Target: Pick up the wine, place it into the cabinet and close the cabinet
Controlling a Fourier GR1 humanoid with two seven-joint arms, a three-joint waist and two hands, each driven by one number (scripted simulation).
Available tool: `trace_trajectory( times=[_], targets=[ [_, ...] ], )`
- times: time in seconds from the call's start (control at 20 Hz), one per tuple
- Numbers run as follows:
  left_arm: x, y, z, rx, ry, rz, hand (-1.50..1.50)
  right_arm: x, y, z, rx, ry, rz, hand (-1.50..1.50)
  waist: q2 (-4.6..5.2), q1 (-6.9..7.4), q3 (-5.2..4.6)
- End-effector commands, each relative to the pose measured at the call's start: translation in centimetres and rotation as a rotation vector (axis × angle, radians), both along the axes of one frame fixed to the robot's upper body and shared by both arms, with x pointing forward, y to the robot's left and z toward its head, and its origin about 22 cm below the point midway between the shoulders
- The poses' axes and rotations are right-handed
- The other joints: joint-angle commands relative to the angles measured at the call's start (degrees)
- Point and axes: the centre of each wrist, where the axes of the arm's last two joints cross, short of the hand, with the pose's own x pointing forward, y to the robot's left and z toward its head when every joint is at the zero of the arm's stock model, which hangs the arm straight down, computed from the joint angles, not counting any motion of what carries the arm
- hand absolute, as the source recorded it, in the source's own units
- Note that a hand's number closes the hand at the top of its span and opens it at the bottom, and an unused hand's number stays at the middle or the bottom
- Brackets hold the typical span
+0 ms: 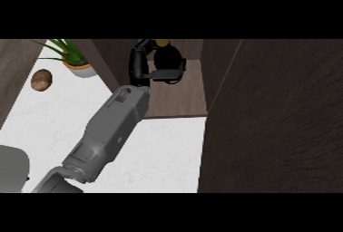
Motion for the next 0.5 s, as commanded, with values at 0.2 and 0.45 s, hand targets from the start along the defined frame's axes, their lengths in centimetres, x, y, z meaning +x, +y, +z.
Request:
trace_trajectory(
  times=[0.2, 0.45],
  targets=[
    [1.0, 1.4, -0.1, -0.070, 0.064, 0.018, 1.50, -2.2, -0.3, 0.3, 0.042, -0.035, 0.034, -1.50, 0.27, -0.40, 0.03],
    [1.2, 0.2, 0.6, -0.167, 0.093, 0.025, 1.50, -1.7, 0.4, -0.5, 0.068, -0.022, 0.053, -1.50, 0.46, -0.95, 0.03]
  ],
)
